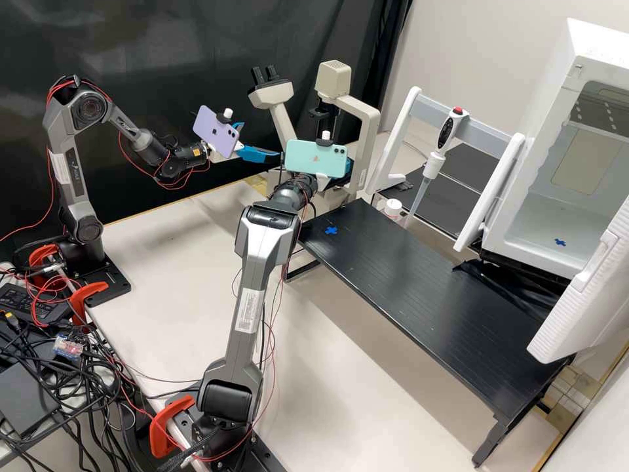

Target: Move the petri dish to the bench

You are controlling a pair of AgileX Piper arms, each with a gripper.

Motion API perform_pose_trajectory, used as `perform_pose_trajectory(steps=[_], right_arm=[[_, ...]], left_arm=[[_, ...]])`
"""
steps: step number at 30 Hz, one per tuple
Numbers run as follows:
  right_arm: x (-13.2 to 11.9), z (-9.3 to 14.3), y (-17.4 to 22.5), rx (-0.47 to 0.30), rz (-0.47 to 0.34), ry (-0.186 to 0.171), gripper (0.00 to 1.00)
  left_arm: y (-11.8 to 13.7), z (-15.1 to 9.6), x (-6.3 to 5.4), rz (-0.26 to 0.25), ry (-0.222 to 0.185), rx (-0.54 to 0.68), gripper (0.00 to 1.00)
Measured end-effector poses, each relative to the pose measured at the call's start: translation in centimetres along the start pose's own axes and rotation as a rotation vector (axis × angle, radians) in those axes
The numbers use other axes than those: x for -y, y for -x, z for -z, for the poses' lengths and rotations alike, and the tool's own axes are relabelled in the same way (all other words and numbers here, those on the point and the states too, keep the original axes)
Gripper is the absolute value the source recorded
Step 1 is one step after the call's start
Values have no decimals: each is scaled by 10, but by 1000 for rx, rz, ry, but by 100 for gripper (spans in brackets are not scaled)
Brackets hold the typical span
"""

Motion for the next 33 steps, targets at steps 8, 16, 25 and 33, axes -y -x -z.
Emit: perform_pose_trajectory(steps=[8,16,25,33], right_arm=[[-1,-1,14,-44,6,-13,0],[-9,7,25,-94,-4,-19,0],[-6,17,33,-130,9,-1,0],[-6,22,41,-149,15,10,0]], left_arm=[[0,0,0,0,0,0,100],[0,0,0,0,0,0,100],[0,0,0,0,0,0,100],[0,0,0,0,0,0,100]])
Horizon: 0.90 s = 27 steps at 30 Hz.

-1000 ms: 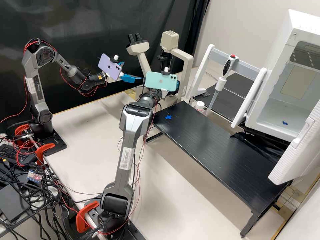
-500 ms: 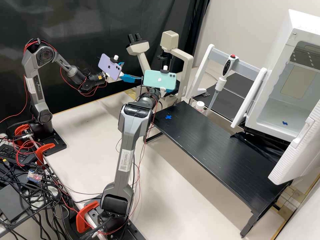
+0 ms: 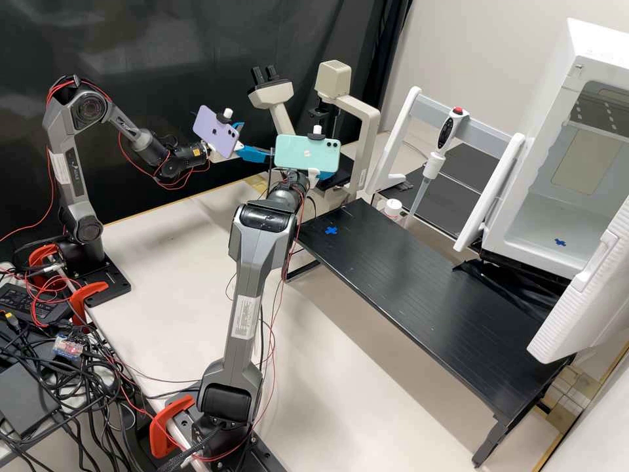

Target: Move the petri dish to the bench

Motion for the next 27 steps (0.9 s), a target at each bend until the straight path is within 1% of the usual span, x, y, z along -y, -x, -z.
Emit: perform_pose_trajectory(steps=[3,5,6,12,24,27], right_arm=[[-4,4,3,-15,-10,9,0],[-8,7,5,-27,-27,11,0],[-12,10,7,-40,-48,12,0],[-16,10,11,-57,-87,5,0],[3,-14,21,11,-26,7,0],[4,-17,22,13,-40,5,0]], left_arm=[[0,0,0,0,0,0,100],[0,0,0,0,0,0,100],[0,0,0,0,0,0,100],[0,0,0,0,0,0,100],[0,0,0,0,0,0,100],[0,0,0,0,0,0,100]])
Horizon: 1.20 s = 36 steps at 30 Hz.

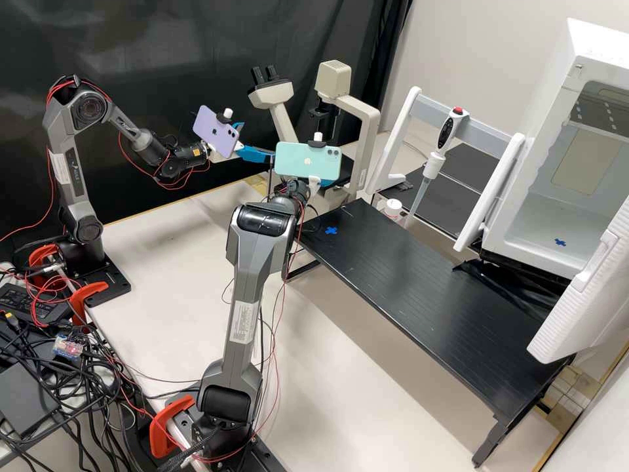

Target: Move the petri dish to the bench

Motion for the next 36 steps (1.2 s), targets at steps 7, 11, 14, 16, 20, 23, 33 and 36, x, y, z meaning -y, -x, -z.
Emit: perform_pose_trajectory(steps=[7,11,14,16,20,23,33,36], right_arm=[[-2,-7,8,13,-18,5,0],[-1,-9,11,15,-22,6,0],[-1,-9,13,15,-25,6,0],[-1,-10,17,15,-28,7,0],[-6,-11,29,23,-31,6,0],[-11,-13,38,21,-55,7,0],[-22,-38,82,58,-127,-31,0],[-22,-53,95,85,-149,-49,0]], left_arm=[[0,0,0,0,0,0,100],[0,0,0,0,0,0,100],[0,0,0,0,0,0,100],[0,0,0,0,0,0,100],[0,0,0,0,0,0,100],[0,0,0,0,0,0,100],[0,0,0,0,0,0,100],[0,0,0,0,0,0,100]])
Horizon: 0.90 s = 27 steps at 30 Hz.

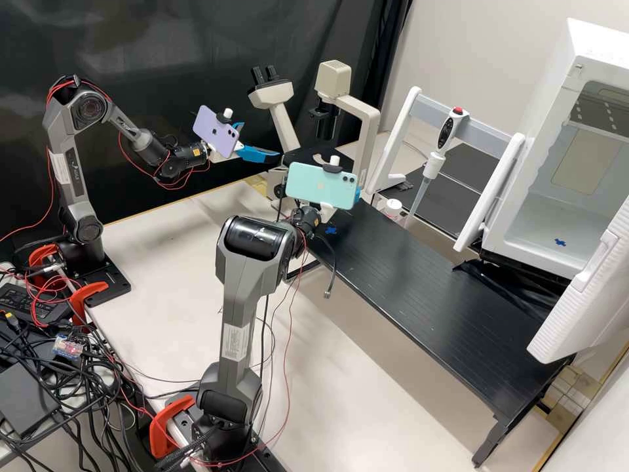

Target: Move the petri dish to the bench

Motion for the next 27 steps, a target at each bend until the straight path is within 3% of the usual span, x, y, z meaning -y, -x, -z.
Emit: perform_pose_trajectory(steps=[3,11,27], right_arm=[[1,-13,10,20,-10,-10,0],[10,-33,44,39,-2,19,0],[28,-34,77,-20,-12,43,0]], left_arm=[[0,0,0,0,0,0,100],[0,0,0,0,0,0,100],[0,0,0,0,0,0,100]])
